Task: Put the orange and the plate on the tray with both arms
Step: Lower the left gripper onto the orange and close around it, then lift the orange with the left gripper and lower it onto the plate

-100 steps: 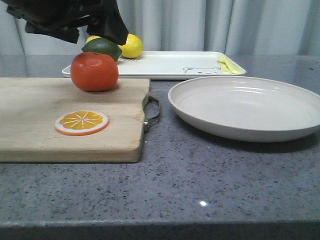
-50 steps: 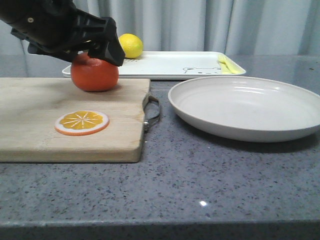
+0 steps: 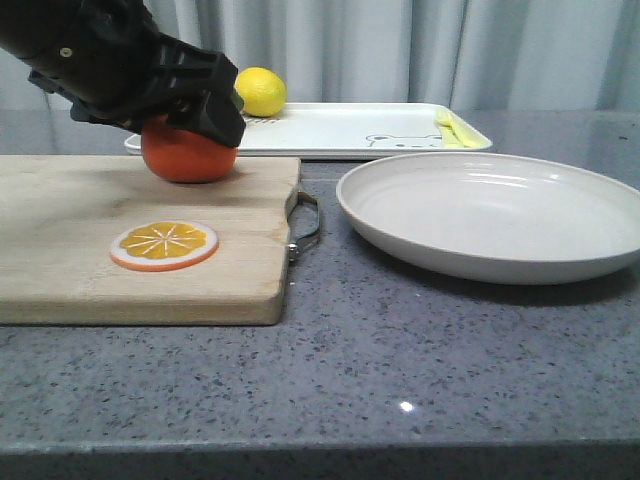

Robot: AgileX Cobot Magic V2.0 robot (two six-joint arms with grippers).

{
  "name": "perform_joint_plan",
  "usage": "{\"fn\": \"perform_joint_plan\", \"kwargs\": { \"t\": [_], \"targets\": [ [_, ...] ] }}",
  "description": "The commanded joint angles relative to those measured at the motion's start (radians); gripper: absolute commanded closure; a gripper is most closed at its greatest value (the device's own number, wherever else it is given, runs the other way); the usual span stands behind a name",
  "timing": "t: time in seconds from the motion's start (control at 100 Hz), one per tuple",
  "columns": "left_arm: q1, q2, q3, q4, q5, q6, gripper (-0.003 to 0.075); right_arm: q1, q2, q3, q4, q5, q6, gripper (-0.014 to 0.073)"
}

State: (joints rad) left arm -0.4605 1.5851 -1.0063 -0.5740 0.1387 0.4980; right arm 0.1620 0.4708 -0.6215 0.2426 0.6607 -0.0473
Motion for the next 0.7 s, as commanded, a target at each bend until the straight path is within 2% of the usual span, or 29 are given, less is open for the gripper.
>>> {"fn": "perform_joint_plan", "kwargs": {
  "t": [0.0, 0.12, 0.32, 0.69],
  "targets": [
    [0.002, -0.034, -0.032, -0.014, -0.043, 0.000, 0.0393, -0.003, 0.015, -0.036, 0.009, -0.076, -0.005, 0.0032],
    [0.002, -0.034, -0.032, -0.014, -0.043, 0.000, 0.0458, -0.003, 0.015, -0.036, 0.009, -0.076, -0.005, 0.0032],
    [-0.032, -0.063, -0.067, -0.014, -0.040, 0.007, 0.0459, -0.003, 0.015, -0.036, 0.009, -0.077, -0.005, 0.0032],
    [-0.232, -0.045, -0.193, -0.012, -0.069, 0.011, 0.0459, -0.003, 0.015, -0.036, 0.009, -0.077, -0.005, 0.0032]
  ]
}}
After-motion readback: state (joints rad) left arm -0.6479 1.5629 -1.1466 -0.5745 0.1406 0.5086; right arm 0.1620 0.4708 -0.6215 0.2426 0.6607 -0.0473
